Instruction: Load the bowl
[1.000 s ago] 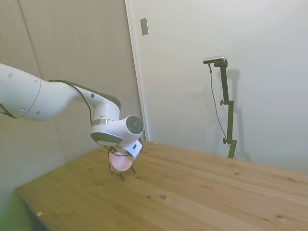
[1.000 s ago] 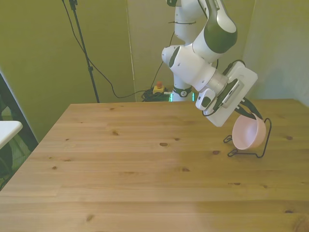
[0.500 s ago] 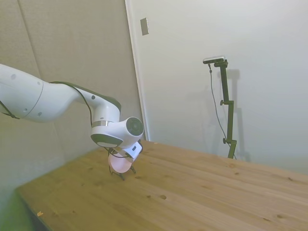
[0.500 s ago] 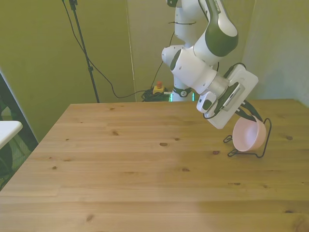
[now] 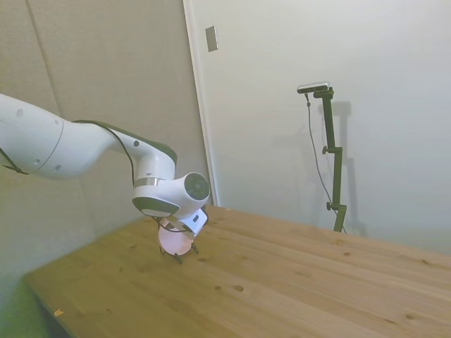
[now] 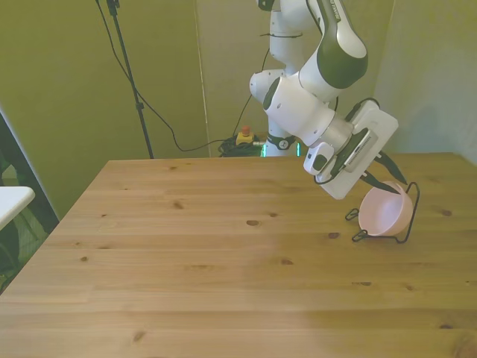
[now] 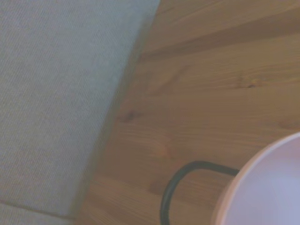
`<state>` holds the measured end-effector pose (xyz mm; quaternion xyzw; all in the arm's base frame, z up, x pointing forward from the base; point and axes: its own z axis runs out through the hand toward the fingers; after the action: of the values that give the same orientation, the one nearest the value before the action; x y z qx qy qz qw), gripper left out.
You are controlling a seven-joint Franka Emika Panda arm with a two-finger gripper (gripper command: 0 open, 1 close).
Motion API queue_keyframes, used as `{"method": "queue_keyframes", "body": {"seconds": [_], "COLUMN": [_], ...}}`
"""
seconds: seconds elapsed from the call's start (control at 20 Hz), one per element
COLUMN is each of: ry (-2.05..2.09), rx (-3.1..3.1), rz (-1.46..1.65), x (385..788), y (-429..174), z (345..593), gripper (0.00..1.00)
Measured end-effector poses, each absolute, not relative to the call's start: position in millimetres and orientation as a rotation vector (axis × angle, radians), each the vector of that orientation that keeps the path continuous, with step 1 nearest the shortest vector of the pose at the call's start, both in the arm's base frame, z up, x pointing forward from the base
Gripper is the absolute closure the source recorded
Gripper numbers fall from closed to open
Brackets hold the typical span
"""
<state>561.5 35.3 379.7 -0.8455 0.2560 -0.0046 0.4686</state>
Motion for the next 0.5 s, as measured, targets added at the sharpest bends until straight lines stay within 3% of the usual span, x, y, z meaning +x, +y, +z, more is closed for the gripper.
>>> {"method": "queue_keyframes", "body": {"seconds": [0.2, 0.5], "ry": [0.651, 0.822], "rx": [-2.077, -2.203], "rz": [-0.046, -0.141], "x": [556, 527], "y": [31, 4], "z": [396, 446], "gripper": [0.0, 0.0]}}
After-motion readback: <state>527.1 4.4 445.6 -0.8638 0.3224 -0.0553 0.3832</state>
